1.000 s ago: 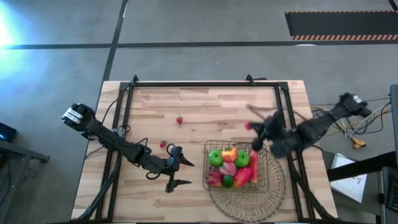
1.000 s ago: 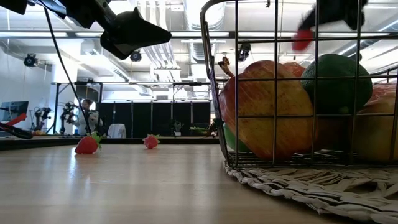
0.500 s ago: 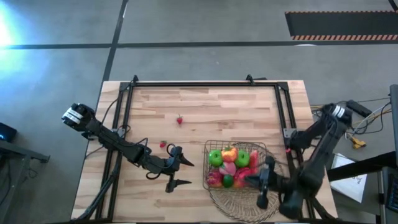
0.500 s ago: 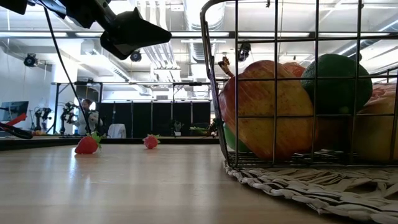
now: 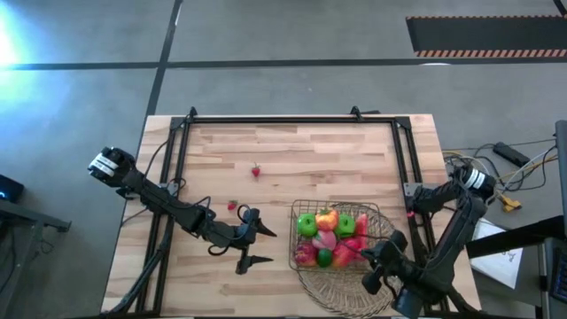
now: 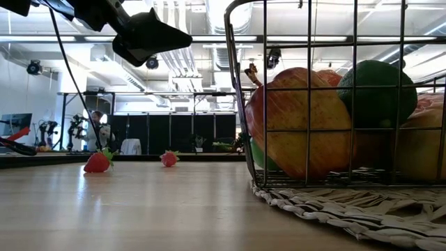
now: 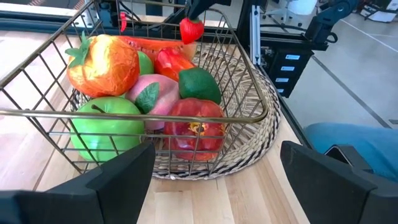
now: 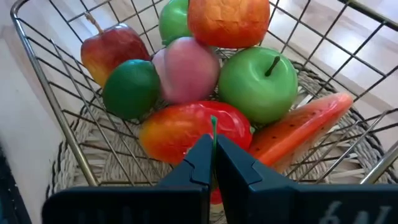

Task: Build produce basket
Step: Put the top right strawberry into the wire basket

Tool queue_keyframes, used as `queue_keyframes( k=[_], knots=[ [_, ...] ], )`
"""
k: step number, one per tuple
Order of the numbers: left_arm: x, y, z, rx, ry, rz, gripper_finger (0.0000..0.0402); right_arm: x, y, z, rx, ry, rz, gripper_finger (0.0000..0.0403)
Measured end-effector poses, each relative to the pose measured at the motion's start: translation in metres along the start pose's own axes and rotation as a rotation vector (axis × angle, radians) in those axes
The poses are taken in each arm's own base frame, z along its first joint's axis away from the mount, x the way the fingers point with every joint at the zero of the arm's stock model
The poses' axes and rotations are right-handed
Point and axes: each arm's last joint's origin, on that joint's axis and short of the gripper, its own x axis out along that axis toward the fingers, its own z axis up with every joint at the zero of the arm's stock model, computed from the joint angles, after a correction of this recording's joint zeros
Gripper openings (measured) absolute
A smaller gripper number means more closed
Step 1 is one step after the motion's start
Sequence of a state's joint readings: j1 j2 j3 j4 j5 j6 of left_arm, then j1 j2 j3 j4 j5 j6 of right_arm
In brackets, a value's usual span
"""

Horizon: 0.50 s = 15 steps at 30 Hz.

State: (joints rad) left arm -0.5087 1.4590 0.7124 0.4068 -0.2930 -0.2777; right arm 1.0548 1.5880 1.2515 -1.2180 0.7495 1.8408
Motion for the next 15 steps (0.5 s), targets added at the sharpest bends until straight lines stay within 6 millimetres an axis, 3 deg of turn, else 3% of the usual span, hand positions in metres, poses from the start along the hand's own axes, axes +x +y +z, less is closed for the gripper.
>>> queue_keyframes(
  k=[9, 15],
  knots=[
    [0.000, 0.000, 0.001, 0.001, -0.007, -0.001, 0.0331, 0.000, -0.002, 0.007, 0.030, 0.009, 0.011, 0.0008],
    [0.000, 0.000, 0.001, 0.000, -0.013, 0.006, 0.0331, 0.010, 0.000, 0.006, 0.041, 0.027, 0.027, 0.0008]
  ],
)
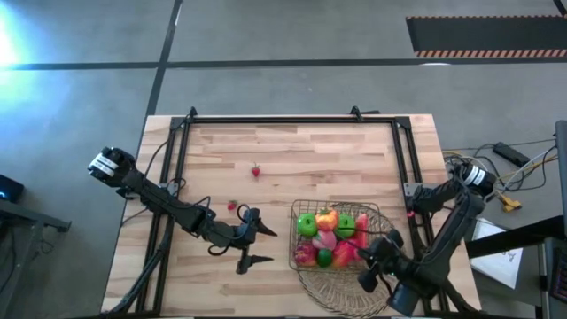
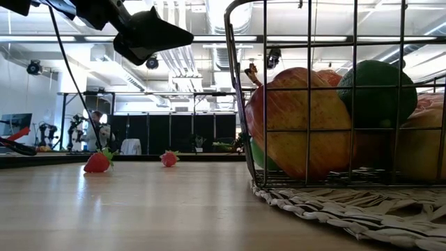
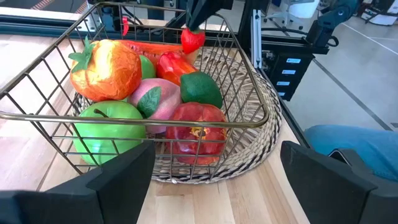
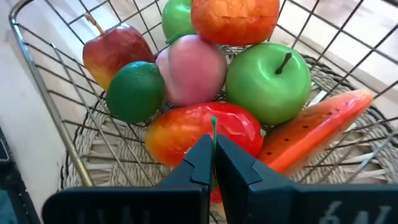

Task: Build produce basket
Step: Put the top right strawberry into the wire basket

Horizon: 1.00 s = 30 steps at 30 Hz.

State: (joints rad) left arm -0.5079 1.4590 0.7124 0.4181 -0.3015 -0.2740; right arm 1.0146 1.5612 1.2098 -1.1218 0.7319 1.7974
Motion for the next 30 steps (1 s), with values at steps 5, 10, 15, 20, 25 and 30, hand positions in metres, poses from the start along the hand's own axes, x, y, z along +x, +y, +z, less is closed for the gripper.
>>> queue_keyframes(
  k=[5, 10, 15, 20, 25, 30],
  knots=[
    [0.000, 0.000, 0.000, 0.000, -0.001, 0.001, 0.0331, 0.010, -0.002, -0.002, 0.003, 0.041, -0.019, 0.0008],
    [0.000, 0.000, 0.000, -0.001, -0.002, 0.002, 0.0331, 0.013, -0.006, -0.005, -0.006, 0.091, -0.039, 0.0008],
    [0.000, 0.000, 0.000, -0.002, -0.004, 0.002, 0.0331, 0.014, -0.006, -0.006, -0.031, 0.098, -0.043, 0.0009],
    [0.000, 0.000, 0.001, -0.004, -0.012, 0.000, 0.0331, 0.015, -0.006, -0.005, -0.031, 0.115, -0.047, 0.0020],
    [0.000, 0.000, 0.002, -0.007, -0.018, -0.002, 0.0331, 0.011, -0.008, -0.002, -0.035, 0.140, -0.040, 0.0062],
    [0.000, 0.000, 0.002, -0.008, -0.017, -0.002, 0.0331, -0.003, -0.006, 0.010, -0.064, 0.149, 0.019, 0.0105]
  ],
)
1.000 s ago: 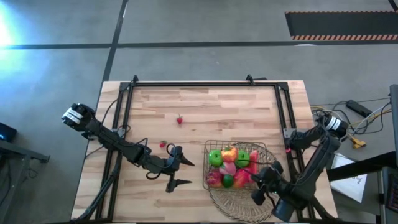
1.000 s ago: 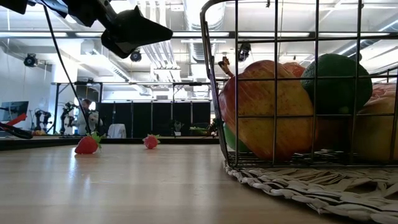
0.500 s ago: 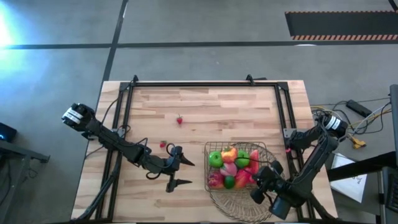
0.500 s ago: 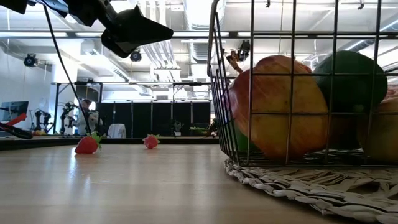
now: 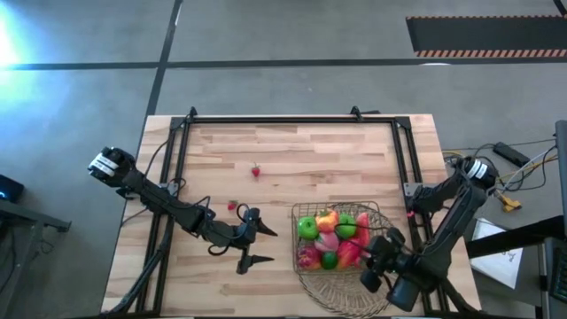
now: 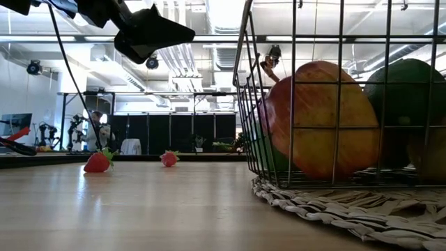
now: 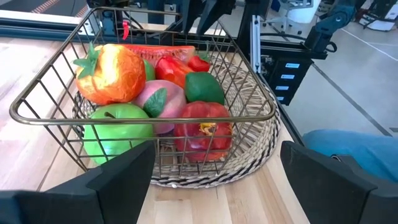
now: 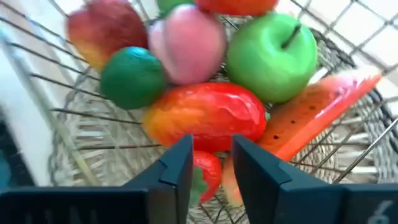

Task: Build produce basket
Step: Put the top right strawberry into the wire basket, then put the bottom strawberry into the wire basket

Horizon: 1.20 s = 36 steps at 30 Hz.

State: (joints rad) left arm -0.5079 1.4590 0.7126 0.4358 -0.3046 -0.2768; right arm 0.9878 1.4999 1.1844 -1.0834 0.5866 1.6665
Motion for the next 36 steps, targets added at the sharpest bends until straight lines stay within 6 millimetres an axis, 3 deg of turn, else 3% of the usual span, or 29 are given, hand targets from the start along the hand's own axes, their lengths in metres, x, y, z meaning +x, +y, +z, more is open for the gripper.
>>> queue_keyframes(
  k=[6, 13, 20, 27, 31, 36],
  knots=[
    [0.000, 0.000, 0.000, 0.000, 0.001, 0.000, 0.0331, -0.012, -0.002, 0.009, 0.023, -0.010, 0.044, 0.0122],
    [-0.005, 0.001, 0.000, 0.015, 0.034, 0.022, 0.0331, -0.003, 0.003, 0.007, 0.017, -0.125, 0.054, 0.0099],
    [-0.034, 0.008, 0.002, 0.025, 0.186, 0.189, 0.0331, -0.014, 0.045, 0.017, -0.191, -0.425, 0.256, 0.0068],
    [-0.075, 0.029, -0.008, -0.154, 0.366, 0.447, 0.0331, -0.030, 0.090, 0.025, -0.399, -0.644, 0.454, 0.0050],
    [-0.095, 0.040, -0.025, -0.242, 0.468, 0.559, 0.0331, -0.023, 0.103, 0.019, -0.482, -0.709, 0.456, 0.0043],
    [-0.104, 0.052, -0.056, -0.359, 0.497, 0.602, 0.0331, -0.001, 0.114, 0.003, -0.530, -0.715, 0.402, 0.0043]
  ],
)
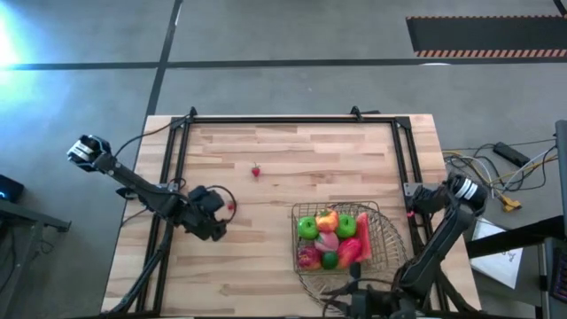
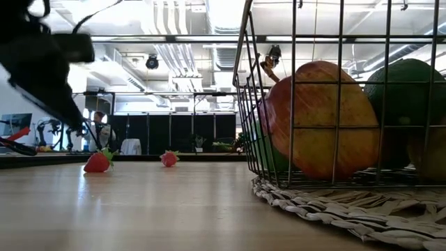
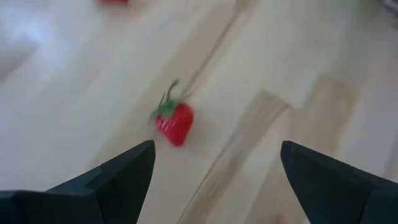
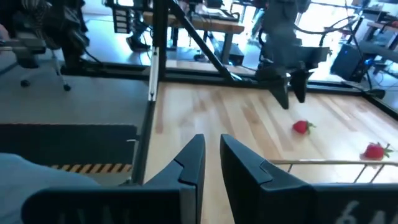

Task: Build produce basket
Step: Put the bottom strawberry into the wire basket

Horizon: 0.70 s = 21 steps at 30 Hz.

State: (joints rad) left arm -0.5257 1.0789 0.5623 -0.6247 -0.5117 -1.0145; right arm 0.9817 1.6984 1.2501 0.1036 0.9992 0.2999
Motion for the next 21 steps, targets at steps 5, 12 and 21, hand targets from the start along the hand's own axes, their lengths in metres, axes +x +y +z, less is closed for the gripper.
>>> queue_keyframes(
  k=[5, 12, 21],
  knots=[
    [0.016, 0.014, -0.017, -0.109, -0.055, 0.001, 0.0331, 0.009, 0.019, -0.009, -0.003, 0.009, 0.008, 0.0043],
    [0.037, 0.021, -0.031, -0.193, -0.125, -0.057, 0.0331, 0.019, 0.039, -0.014, -0.061, 0.009, 0.013, 0.0043],
    [0.048, 0.024, -0.036, -0.186, -0.167, -0.007, 0.0331, 0.022, 0.044, -0.015, -0.093, 0.008, 0.014, 0.0043]
  ],
)
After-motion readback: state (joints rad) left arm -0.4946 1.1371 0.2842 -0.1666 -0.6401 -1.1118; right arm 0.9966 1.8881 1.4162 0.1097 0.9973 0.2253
